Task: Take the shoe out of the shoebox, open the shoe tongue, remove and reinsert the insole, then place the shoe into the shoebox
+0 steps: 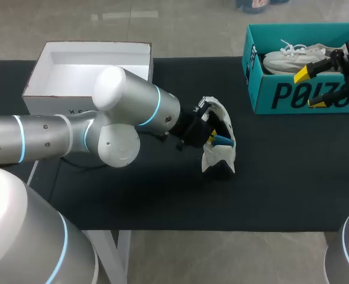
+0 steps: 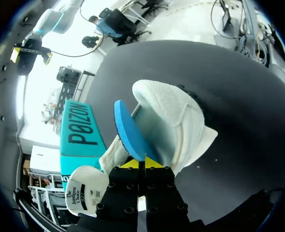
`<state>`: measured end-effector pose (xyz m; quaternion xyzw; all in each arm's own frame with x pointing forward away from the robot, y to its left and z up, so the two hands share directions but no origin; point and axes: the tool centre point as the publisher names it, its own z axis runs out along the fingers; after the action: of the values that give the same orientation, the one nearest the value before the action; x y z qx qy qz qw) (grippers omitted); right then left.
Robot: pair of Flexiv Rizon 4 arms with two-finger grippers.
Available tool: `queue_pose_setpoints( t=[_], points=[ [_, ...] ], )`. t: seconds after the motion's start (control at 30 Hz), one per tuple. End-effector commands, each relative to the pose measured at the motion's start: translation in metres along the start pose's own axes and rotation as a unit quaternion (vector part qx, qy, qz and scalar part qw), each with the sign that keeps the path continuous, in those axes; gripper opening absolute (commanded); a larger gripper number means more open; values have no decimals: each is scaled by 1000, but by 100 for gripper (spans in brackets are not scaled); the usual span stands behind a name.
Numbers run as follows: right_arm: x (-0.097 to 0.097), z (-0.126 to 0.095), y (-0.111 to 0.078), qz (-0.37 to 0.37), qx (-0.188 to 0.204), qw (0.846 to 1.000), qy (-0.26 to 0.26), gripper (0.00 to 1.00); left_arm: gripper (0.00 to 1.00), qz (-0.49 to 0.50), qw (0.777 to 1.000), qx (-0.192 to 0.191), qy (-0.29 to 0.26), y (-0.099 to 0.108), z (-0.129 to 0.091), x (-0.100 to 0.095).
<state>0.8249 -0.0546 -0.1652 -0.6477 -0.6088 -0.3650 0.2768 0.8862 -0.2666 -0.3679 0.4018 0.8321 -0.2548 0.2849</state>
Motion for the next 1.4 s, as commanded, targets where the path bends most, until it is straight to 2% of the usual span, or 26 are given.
queue_pose_setpoints(
  t=[0.03,0.1,0.13,0.17,0.23,0.47,0.63,0.7,0.73,0.77,1.03,1.4],
  points=[
    [0,0,0,0,0,1000,-1,100,0,-9,999,-41,3,-1,4,-5],
    [0,0,0,0,0,1000,-1,100,0,-14,1000,-27,-1,-5,0,-5],
    [0,0,0,0,0,1000,-1,100,23,-14,1000,-17,1,-8,-2,-6],
    [0,0,0,0,0,1000,-1,100,36,-13,1000,-11,0,-11,-5,-6],
    [0,0,0,0,0,1000,-1,100,33,-6,1000,-5,-1,-17,-11,-6],
    [0,0,0,0,0,1000,-1,100,36,10,1000,0,-6,-28,-22,-4],
    [0,0,0,0,0,1000,-1,100,33,15,1000,-10,7,-23,-13,-1],
    [0,0,0,0,0,1000,-1,100,30,26,999,-34,12,-19,-7,-1],
    [0,0,0,0,0,1000,-1,100,18,27,999,-39,16,-17,-3,-1],
    [0,0,0,0,0,1000,-1,100,0,26,999,-39,17,-16,-2,-1],
    [0,0,0,0,0,1000,-1,100,0,64,995,-80,-9,-15,7,-6],
    [0,0,0,0,0,1000,-1,100,0,94,988,-123,-23,-10,3,-7]
  ],
)
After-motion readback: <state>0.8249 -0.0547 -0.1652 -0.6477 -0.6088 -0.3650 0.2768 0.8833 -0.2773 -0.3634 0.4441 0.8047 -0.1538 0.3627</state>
